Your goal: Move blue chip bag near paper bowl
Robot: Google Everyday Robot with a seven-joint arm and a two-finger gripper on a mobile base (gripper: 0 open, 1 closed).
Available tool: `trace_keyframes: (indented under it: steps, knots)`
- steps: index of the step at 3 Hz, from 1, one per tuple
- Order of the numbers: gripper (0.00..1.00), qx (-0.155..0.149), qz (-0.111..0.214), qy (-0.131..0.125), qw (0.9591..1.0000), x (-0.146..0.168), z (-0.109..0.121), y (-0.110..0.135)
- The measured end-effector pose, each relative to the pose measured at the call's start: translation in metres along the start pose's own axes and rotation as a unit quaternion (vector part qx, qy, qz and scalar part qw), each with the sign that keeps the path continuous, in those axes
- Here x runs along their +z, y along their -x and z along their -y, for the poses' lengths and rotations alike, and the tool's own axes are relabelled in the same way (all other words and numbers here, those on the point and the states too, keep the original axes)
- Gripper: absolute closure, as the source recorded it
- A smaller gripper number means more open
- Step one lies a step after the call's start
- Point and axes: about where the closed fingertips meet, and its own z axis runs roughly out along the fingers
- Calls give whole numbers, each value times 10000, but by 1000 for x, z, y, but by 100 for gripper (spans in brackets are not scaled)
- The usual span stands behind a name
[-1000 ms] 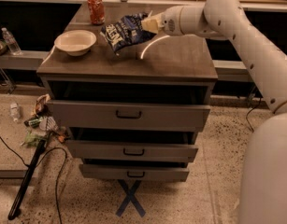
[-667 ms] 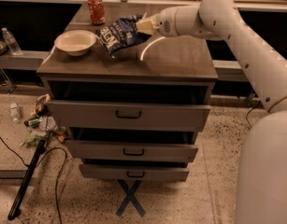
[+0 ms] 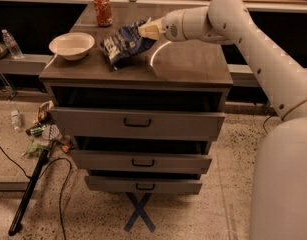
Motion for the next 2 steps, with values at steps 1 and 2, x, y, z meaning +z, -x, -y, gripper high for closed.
trace_keyframes:
  steps: [1,2]
  knots:
    - [7,36,25,50,10000,3,-4,0]
    - [0,67,25,48,10000,3,-5,-1]
